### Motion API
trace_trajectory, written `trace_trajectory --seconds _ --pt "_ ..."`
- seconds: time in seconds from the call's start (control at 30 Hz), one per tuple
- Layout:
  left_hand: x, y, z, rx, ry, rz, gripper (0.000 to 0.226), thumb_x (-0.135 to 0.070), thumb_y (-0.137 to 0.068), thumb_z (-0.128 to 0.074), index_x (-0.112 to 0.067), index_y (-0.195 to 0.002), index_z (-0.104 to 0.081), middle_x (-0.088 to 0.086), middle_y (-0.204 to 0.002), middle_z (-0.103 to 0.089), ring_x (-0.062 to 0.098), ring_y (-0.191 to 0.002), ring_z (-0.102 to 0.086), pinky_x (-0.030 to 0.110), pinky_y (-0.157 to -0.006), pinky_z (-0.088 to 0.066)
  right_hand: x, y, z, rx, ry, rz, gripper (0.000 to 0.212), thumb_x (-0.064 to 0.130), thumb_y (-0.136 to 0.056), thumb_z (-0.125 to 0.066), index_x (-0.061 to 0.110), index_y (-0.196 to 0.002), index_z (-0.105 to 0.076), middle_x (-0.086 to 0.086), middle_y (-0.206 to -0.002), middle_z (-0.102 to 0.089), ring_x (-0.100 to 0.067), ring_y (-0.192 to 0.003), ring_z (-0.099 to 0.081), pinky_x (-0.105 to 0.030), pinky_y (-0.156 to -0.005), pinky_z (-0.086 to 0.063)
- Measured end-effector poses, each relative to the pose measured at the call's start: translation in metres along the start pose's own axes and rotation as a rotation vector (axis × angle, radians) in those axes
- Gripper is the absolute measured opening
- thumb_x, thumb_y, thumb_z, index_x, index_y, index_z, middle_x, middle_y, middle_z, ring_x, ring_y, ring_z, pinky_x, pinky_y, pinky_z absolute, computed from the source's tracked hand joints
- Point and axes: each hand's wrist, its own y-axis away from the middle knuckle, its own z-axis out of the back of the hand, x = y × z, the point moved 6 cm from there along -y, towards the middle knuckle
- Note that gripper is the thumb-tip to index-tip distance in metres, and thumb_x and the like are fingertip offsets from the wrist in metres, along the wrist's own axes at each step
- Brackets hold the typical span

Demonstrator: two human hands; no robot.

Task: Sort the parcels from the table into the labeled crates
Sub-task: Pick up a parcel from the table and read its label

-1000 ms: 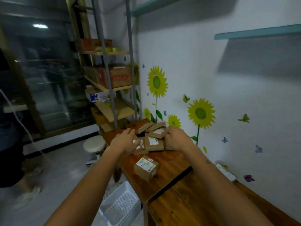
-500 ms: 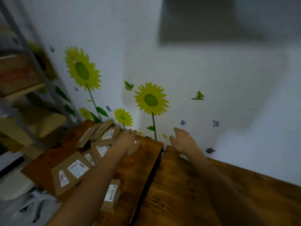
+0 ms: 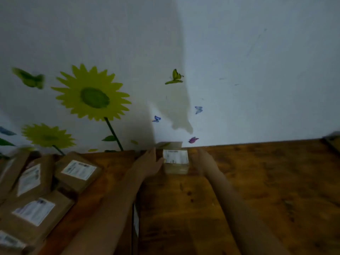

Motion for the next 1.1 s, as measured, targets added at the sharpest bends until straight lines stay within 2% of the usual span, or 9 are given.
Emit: trace_trajectory --seconds 0.17,0.3,0.47,0.53,0.67,0.8,0.9,1.03,1.1 --pt "0.002 -0.05 -0.043 0.093 0.103 -0.066 0.055 -0.04 -0.105 -0.044 -0.009 -0.147 -0.031 0.012 -0.149 -0.046 0.024 -0.125 -0.054 0.037 -0.101 -0.047 -0.026 -0.036 -0.046 0.014 -0.131 -0.077 0.028 0.029 -0.106 -0.045 0.012 -0.124 -0.058 -0.009 -0.124 -0.06 -0.019 -0.099 -0.056 -0.031 -0.082 -0.045" --pt "0.011 -0.088 -0.069 0.118 0.206 0.015 0.056 -0.043 -0.104 -0.043 -0.008 -0.147 -0.033 0.012 -0.144 -0.051 0.024 -0.12 -0.056 0.031 -0.091 -0.046 -0.036 -0.071 -0.075 0.026 -0.266 -0.126 0.032 0.034 -0.107 -0.043 0.013 -0.128 -0.055 -0.005 -0.116 -0.061 -0.018 -0.101 -0.06 -0.03 -0.08 -0.05" --pt "0.014 -0.113 -0.096 0.067 0.37 0.097 0.04 -0.036 -0.104 -0.048 -0.015 -0.138 -0.048 0.005 -0.132 -0.061 0.01 -0.093 -0.054 0.016 -0.058 -0.036 -0.048 -0.098 -0.115 0.017 -0.406 -0.151 0.02 0.031 -0.106 -0.047 0.02 -0.121 -0.053 -0.002 -0.112 -0.067 -0.011 -0.088 -0.067 -0.023 -0.066 -0.052" --pt "0.018 -0.117 -0.099 0.011 0.431 0.136 0.039 -0.035 -0.103 -0.052 -0.016 -0.137 -0.048 0.003 -0.13 -0.061 0.009 -0.092 -0.054 0.016 -0.057 -0.034 -0.052 -0.102 -0.118 -0.034 -0.453 -0.155 0.015 0.026 -0.104 -0.051 0.023 -0.119 -0.053 0.003 -0.11 -0.067 -0.007 -0.083 -0.066 -0.019 -0.061 -0.05" --pt "0.024 -0.102 -0.107 -0.046 0.556 0.149 0.041 -0.031 -0.101 -0.055 -0.02 -0.14 -0.047 0.002 -0.137 -0.056 0.007 -0.101 -0.05 0.013 -0.06 -0.035 -0.057 -0.079 -0.119 -0.062 -0.524 -0.171 0.032 0.025 -0.103 -0.055 0.019 -0.135 -0.051 0.01 -0.11 -0.062 0.001 -0.077 -0.06 -0.011 -0.055 -0.045" --pt "0.013 -0.071 -0.092 -0.161 0.681 0.095 0.039 -0.026 -0.1 -0.059 -0.024 -0.138 -0.05 -0.005 -0.129 -0.054 0.006 -0.107 -0.051 0.006 -0.061 -0.047 -0.052 -0.036 -0.098 -0.176 -0.65 -0.191 0.033 0.025 -0.1 -0.061 0.025 -0.132 -0.051 0.009 -0.112 -0.068 0.001 -0.069 -0.066 -0.012 -0.053 -0.051" --pt "0.004 -0.045 -0.072 -0.265 0.824 0.022 0.034 -0.026 -0.096 -0.064 -0.034 -0.126 -0.052 -0.001 -0.129 -0.057 0.012 -0.108 -0.062 0.023 -0.075 -0.06 -0.033 0.004 -0.076 -0.247 -0.748 -0.181 0.026 0.025 -0.098 -0.066 0.028 -0.118 -0.051 0.014 -0.101 -0.065 0.005 -0.067 -0.068 -0.017 -0.05 -0.054" --pt "-0.01 0.006 -0.034 -0.352 0.961 -0.073 0.031 -0.023 -0.095 -0.065 -0.034 -0.121 -0.052 -0.002 -0.121 -0.058 0.016 -0.098 -0.068 0.033 -0.067 -0.063 -0.005 0.064 -0.063 -0.356 -0.809 -0.212 0.034 0.032 -0.091 -0.073 0.035 -0.116 -0.05 0.014 -0.108 -0.066 -0.01 -0.085 -0.072 -0.035 -0.069 -0.063" --pt "-0.018 0.036 -0.009 -0.395 0.984 -0.155 0.03 -0.022 -0.095 -0.066 -0.04 -0.114 -0.052 -0.011 -0.115 -0.054 0.016 -0.097 -0.067 0.036 -0.065 -0.063 0.011 0.094 -0.057 -0.408 -0.887 -0.232 0.037 0.031 -0.09 -0.074 0.035 -0.119 -0.051 0.012 -0.109 -0.067 -0.011 -0.089 -0.072 -0.037 -0.071 -0.064"
